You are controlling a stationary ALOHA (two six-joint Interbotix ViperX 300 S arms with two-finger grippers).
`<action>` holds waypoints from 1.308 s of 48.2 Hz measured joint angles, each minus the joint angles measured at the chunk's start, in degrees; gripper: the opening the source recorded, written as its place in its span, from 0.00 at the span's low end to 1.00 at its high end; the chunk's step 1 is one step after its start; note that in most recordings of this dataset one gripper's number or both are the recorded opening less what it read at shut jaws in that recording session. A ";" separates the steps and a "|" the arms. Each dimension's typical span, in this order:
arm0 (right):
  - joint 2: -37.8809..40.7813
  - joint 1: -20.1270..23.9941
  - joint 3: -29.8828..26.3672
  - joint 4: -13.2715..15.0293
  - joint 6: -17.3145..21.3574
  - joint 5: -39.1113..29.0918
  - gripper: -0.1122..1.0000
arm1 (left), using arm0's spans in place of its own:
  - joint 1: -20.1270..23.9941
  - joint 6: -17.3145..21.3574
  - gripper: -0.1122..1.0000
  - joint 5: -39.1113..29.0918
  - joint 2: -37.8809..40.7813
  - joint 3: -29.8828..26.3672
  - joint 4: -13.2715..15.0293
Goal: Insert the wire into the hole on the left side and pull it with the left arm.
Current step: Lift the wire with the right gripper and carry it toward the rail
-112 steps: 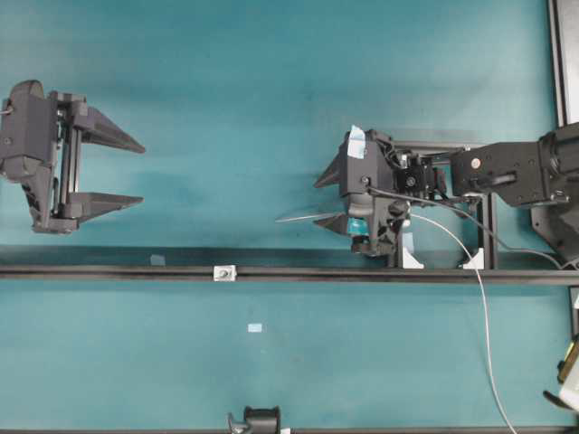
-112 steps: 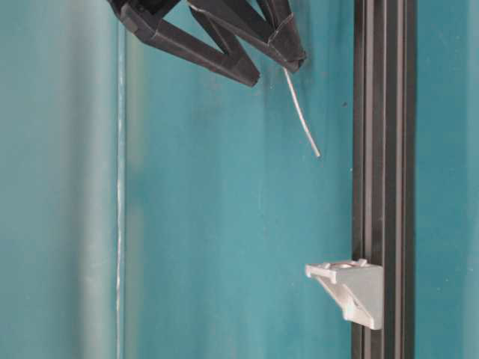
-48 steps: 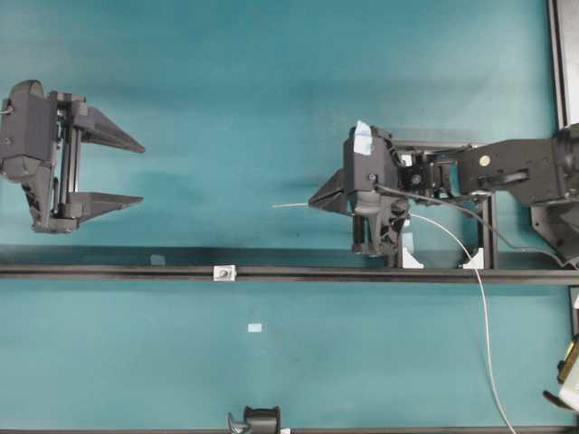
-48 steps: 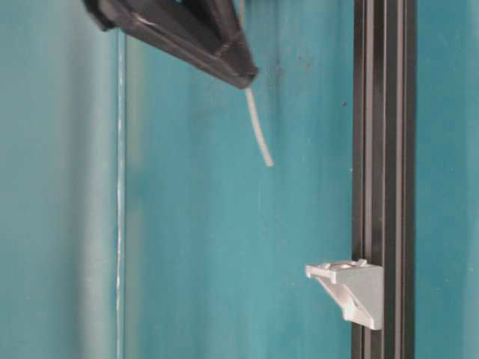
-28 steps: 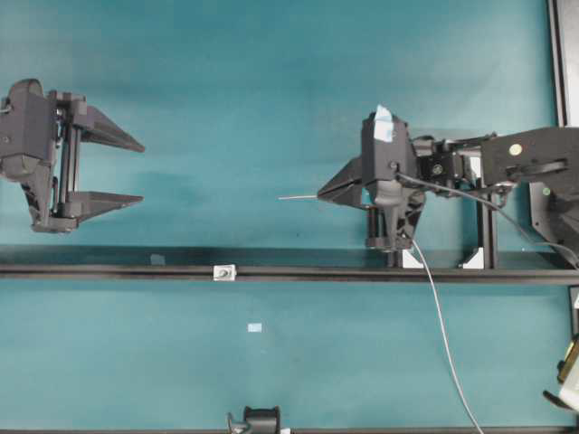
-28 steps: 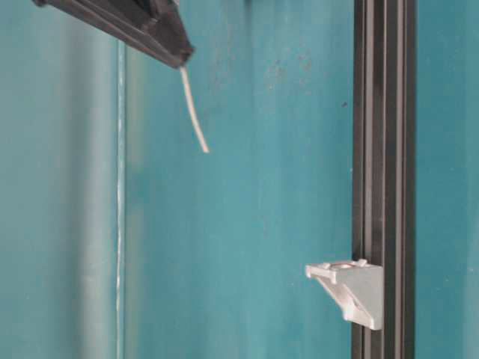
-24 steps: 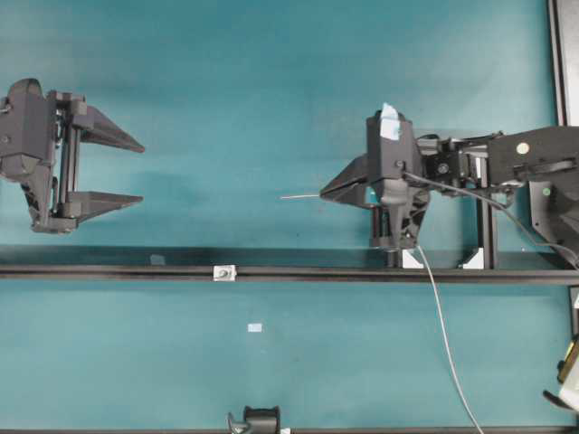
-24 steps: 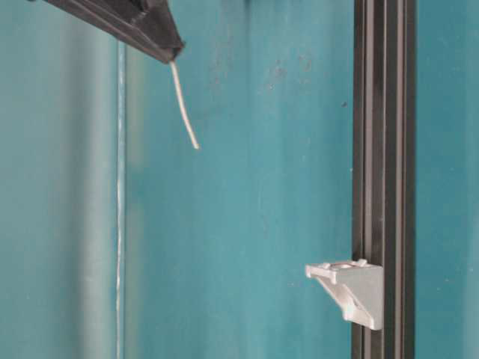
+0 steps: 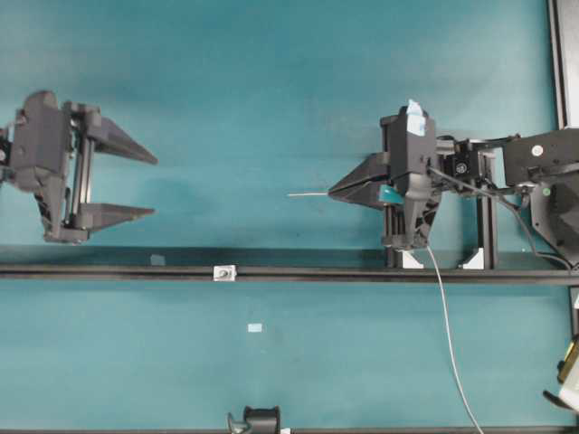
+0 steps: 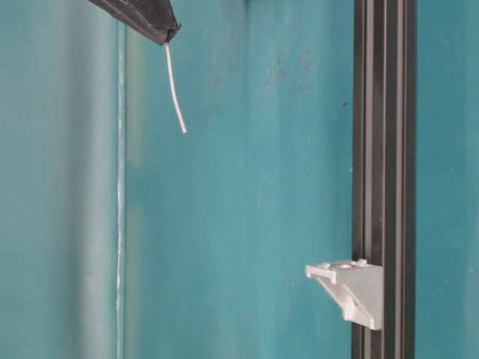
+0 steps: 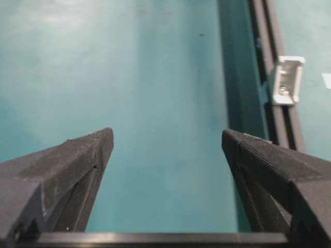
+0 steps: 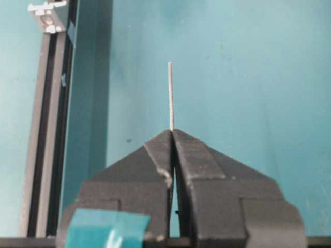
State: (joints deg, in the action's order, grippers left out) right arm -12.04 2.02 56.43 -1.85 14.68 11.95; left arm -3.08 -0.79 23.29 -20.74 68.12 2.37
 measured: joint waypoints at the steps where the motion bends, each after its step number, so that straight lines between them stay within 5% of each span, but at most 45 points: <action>1: 0.00 0.00 0.26 -0.18 0.09 0.26 0.12 | -0.26 0.00 0.73 0.18 0.35 -0.18 -0.09; 25: 0.00 6.33 4.57 -5.80 0.79 13.18 0.12 | -7.12 -0.44 0.73 4.92 1.85 -0.44 1.14; 38: 2.46 11.07 5.19 -11.25 -1.32 20.48 0.12 | -11.69 -4.66 0.73 9.49 6.94 -0.62 1.23; 45: 5.36 14.59 4.75 -17.40 -5.71 24.96 0.12 | -13.45 -5.19 0.73 13.45 11.43 -1.23 1.23; 56: 8.96 21.88 3.16 -30.94 -15.91 30.06 0.12 | -13.89 -5.27 0.73 18.54 16.70 -2.37 1.23; 63: 11.51 24.87 2.11 -35.86 -18.46 31.46 0.12 | -13.97 -5.27 0.73 19.25 19.42 -3.08 1.23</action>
State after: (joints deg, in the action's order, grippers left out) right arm -0.53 26.89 58.54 -37.71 -3.78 43.42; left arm -17.05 -6.06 42.54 -1.32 65.04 3.60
